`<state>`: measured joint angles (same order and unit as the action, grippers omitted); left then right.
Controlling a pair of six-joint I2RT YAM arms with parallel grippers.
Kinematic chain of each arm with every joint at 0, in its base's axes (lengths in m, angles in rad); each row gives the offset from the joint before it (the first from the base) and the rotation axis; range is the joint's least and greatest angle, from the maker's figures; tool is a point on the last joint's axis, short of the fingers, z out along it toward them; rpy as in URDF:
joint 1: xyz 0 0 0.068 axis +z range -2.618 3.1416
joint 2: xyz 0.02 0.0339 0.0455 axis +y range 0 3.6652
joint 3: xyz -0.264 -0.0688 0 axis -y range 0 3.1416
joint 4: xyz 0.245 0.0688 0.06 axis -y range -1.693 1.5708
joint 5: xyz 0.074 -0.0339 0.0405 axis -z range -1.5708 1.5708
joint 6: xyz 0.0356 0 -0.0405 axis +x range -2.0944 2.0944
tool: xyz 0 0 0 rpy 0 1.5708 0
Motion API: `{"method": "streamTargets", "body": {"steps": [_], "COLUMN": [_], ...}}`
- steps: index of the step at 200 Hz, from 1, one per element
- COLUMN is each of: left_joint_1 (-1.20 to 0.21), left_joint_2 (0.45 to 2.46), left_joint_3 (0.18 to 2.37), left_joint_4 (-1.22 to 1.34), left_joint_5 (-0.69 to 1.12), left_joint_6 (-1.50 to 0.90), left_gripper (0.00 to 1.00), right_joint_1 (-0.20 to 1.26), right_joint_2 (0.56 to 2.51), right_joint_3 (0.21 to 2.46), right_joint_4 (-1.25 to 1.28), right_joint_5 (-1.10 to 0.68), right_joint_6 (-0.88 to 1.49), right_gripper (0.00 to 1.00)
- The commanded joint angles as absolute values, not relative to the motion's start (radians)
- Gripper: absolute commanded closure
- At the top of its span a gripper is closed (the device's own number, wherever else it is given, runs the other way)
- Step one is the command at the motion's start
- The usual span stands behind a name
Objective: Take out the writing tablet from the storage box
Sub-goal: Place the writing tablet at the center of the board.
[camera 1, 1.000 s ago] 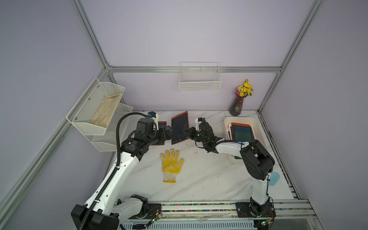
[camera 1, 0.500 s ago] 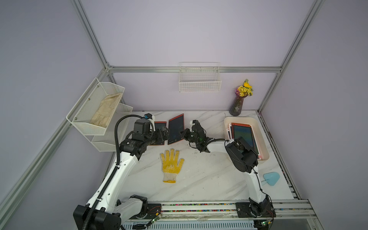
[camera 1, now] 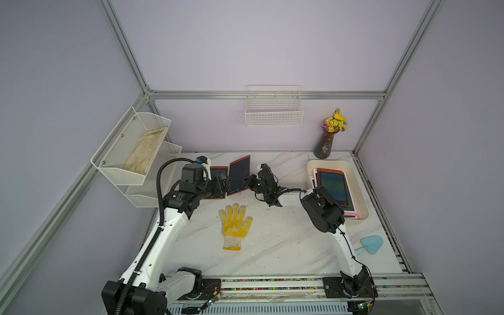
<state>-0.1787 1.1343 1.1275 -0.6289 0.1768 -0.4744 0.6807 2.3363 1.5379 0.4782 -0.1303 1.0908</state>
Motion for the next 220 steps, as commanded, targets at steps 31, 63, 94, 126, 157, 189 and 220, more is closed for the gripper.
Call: {"method": "streamTargets", "body": {"steps": [31, 63, 94, 126, 157, 189, 220], "left_joint_1": [-0.161, -0.153, -0.149, -0.145, -0.14, -0.138, -0.135], "left_joint_2": [1.112, 1.112, 1.108, 1.109, 1.109, 1.115, 1.115], "left_joint_3": [1.085, 1.081, 1.08, 1.079, 1.08, 1.077, 1.075], "left_joint_4": [-0.581, -0.575, -0.576, -0.576, -0.575, -0.568, -0.566], "left_joint_5": [0.213, 0.226, 0.227, 0.231, 0.232, 0.242, 0.247], "left_joint_6": [-0.454, -0.457, -0.456, -0.456, -0.456, -0.46, -0.46], "left_gripper": [0.05, 0.05, 0.05, 0.05, 0.05, 0.05, 0.05], "right_joint_1": [0.693, 0.693, 0.693, 0.695, 0.7, 0.712, 0.72], "right_joint_2": [2.371, 2.406, 2.438, 2.475, 2.501, 2.538, 2.57], "right_joint_3": [1.558, 1.568, 1.588, 1.634, 1.664, 1.726, 1.766], "right_joint_4": [0.503, 0.528, 0.541, 0.535, 0.533, 0.513, 0.494], "right_joint_5": [-0.163, -0.192, -0.196, -0.206, -0.197, -0.199, -0.201], "right_joint_6": [1.145, 1.167, 1.18, 1.181, 1.193, 1.203, 1.208], "right_gripper": [1.0, 1.0, 1.0, 1.0, 1.0, 1.0, 1.0]}}
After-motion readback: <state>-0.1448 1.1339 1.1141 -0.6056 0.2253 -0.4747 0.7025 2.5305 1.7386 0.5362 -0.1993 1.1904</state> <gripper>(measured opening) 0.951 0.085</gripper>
